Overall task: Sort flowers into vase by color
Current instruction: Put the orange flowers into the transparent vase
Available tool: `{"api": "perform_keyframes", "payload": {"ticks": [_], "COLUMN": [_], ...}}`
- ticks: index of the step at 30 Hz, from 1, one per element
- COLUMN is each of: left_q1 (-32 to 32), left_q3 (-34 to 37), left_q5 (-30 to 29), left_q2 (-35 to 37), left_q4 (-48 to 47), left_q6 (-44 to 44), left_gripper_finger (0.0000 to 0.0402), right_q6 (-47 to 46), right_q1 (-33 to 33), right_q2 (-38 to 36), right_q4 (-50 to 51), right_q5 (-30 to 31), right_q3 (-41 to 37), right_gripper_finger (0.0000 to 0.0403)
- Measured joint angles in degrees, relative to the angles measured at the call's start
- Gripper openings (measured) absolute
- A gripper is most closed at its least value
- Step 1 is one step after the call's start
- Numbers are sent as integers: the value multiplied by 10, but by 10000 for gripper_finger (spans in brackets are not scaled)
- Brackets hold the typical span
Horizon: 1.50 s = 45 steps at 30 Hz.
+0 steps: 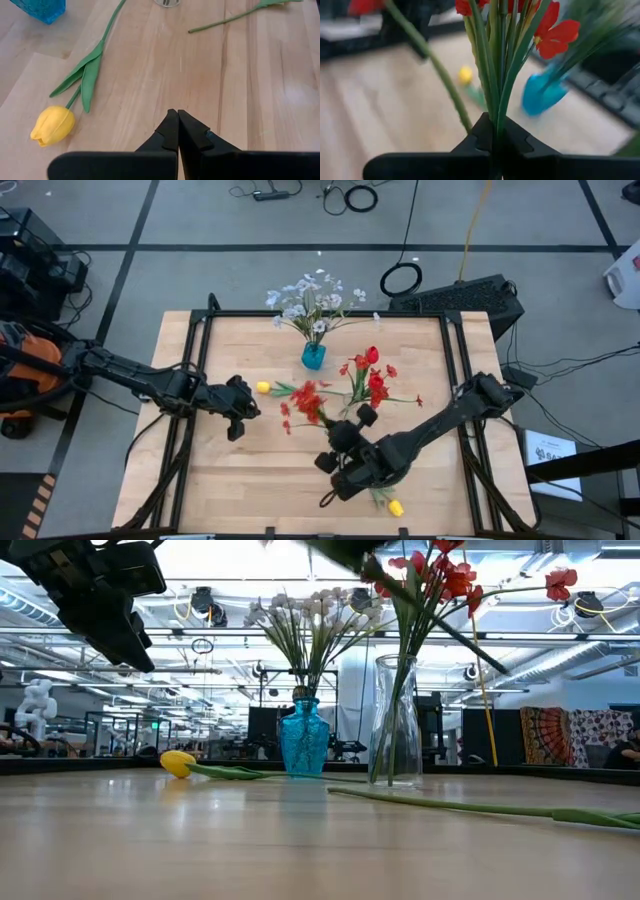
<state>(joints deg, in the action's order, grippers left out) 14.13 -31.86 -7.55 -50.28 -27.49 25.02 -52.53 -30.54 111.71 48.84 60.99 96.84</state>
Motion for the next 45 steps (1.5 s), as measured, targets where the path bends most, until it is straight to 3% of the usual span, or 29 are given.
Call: {"api": "perform_keyframes", "payload": {"ticks": [6,11,17,45], "left_q1": [0,0,0,0], "left_q3": [0,0,0,0], "left_q5": [0,-2,-9,-14], "left_q2": [0,0,0,0], "left_q4": [0,1,1,0], "left_q6": [0,0,0,0], "left_gripper_finger": [2,2,2,2], "right_q6": [-15,-94,-157,-122], "right_q1": [-32,-41,-2,98], "right_q2": [-35,-40,-33,-50], "right_q4": [11,48,69,84], "right_q5": [174,287,290,291], "right_q3": [0,0,0,0], "right_gripper_finger": [2,2,2,2]}}
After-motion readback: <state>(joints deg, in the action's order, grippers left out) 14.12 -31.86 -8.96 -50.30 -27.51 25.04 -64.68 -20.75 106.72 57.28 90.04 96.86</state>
